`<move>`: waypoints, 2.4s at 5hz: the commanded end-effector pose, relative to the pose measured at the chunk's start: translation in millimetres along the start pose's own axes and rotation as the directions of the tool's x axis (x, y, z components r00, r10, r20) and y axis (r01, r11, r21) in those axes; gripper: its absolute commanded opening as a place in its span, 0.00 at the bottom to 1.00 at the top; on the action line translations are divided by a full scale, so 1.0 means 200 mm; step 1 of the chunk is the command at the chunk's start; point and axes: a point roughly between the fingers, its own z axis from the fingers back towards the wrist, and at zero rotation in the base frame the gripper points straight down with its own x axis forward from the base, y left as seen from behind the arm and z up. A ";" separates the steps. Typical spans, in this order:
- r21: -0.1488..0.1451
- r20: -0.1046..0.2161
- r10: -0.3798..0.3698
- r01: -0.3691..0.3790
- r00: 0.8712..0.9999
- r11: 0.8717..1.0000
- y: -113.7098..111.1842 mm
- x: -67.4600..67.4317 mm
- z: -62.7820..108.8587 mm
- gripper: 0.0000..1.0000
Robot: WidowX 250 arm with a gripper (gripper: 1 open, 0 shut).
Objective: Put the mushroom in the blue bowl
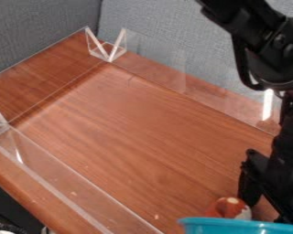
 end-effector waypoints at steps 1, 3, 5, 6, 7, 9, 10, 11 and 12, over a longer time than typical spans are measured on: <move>-0.006 -0.009 -0.033 0.033 0.999 0.999 0.02 0.00 0.00 1.00; -0.016 -0.029 -0.057 0.057 0.998 0.998 0.04 0.02 0.00 1.00; -0.026 -0.050 -0.077 0.076 0.996 0.997 0.06 0.03 -0.01 1.00; -0.034 -0.061 -0.083 0.081 0.995 0.996 0.07 0.04 -0.01 1.00; -0.044 -0.073 -0.088 0.085 0.993 0.995 0.08 0.05 -0.01 1.00; -0.058 -0.103 -0.077 0.071 0.992 0.996 0.10 0.05 0.00 0.00; -0.045 -0.095 -0.081 0.077 0.992 0.996 0.13 0.07 0.03 0.00; -0.035 -0.090 -0.085 0.082 0.992 0.996 0.15 0.09 0.05 0.00; -0.024 -0.085 -0.089 0.087 0.992 0.996 0.17 0.10 0.07 0.00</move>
